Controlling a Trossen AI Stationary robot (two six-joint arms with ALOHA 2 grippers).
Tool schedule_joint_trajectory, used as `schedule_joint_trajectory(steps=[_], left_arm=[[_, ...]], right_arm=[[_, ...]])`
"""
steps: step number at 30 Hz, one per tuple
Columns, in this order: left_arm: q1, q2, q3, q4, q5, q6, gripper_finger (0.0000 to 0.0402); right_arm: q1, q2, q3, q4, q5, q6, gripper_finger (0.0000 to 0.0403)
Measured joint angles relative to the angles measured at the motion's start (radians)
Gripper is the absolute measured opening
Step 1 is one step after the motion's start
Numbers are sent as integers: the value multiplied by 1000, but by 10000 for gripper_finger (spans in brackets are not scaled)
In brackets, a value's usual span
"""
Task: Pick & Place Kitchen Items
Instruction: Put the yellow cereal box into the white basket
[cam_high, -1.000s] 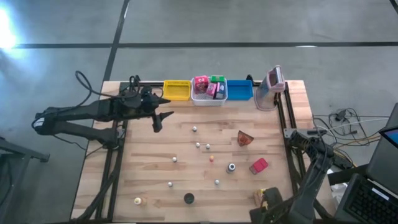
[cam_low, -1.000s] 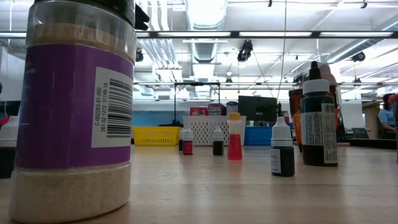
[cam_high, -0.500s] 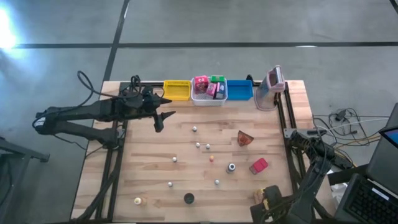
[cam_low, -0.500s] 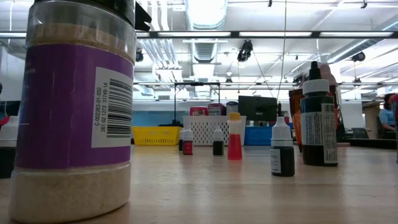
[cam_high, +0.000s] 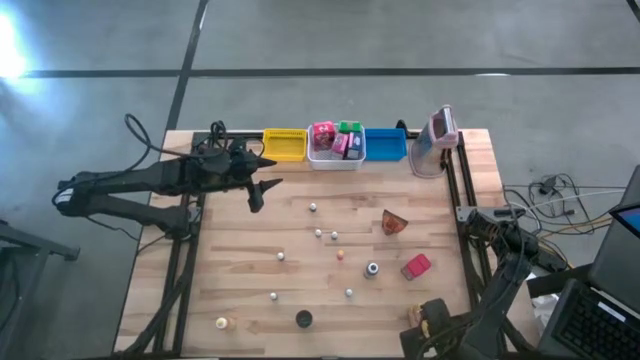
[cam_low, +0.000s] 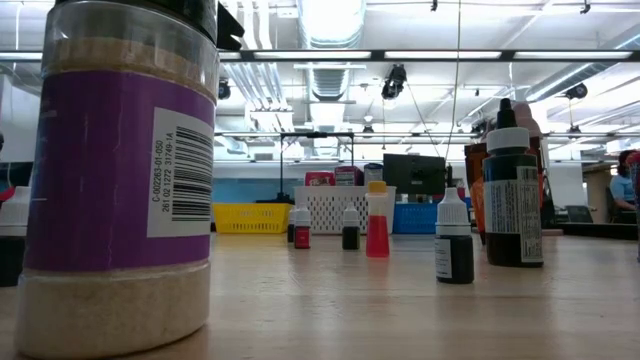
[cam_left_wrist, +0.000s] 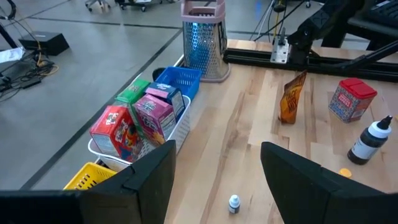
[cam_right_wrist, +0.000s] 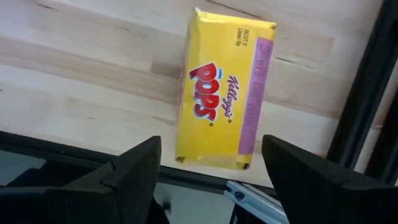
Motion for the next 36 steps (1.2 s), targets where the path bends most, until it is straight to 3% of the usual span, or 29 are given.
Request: schedule_joint_trajectory(steps=[8,21,36], left_arm=[[0,0,0,-1,0,-8,241],[-1,0,0,-1,0,-11,241],[0,0,0,-1,0,-11,241]], right_arm=[[0,-19,-103,97,9,-3,285],[0,-80,-303,275,36,-4,247],[0,-88,-320,307,36,-8,203]])
